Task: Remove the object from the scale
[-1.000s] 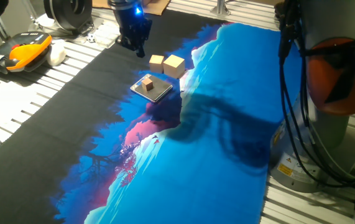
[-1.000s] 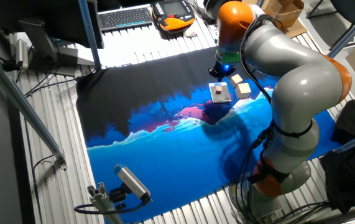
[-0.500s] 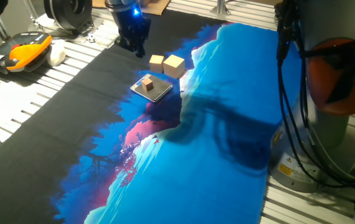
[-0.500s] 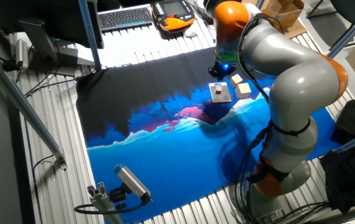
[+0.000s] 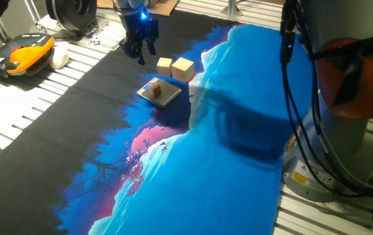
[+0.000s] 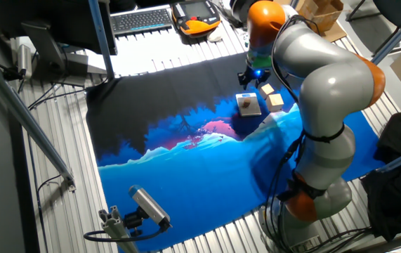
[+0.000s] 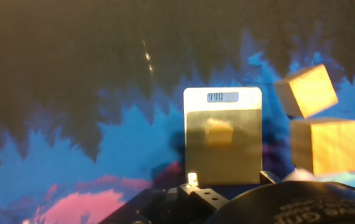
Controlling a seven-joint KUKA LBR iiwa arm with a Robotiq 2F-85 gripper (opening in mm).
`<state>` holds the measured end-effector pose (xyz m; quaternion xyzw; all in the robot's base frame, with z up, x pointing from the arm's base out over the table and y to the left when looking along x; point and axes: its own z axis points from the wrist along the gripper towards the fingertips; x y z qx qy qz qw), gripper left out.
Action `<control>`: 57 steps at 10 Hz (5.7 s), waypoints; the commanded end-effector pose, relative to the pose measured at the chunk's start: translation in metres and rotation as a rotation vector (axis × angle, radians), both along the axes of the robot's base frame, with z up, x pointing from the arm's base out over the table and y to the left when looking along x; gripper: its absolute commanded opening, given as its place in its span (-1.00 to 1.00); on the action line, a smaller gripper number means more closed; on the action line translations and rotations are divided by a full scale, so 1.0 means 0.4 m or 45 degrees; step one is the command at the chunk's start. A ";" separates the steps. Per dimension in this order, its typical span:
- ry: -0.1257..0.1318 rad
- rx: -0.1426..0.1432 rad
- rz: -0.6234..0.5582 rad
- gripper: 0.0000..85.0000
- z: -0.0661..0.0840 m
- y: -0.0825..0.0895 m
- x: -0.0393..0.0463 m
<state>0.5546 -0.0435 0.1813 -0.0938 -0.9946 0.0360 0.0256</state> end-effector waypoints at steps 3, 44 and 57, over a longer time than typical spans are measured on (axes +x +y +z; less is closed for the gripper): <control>-0.031 0.004 -0.020 0.20 -0.079 -0.016 0.018; -0.054 0.074 0.025 -1.00 -0.171 0.010 -0.039; 0.196 0.004 0.087 -1.00 -0.161 0.059 -0.118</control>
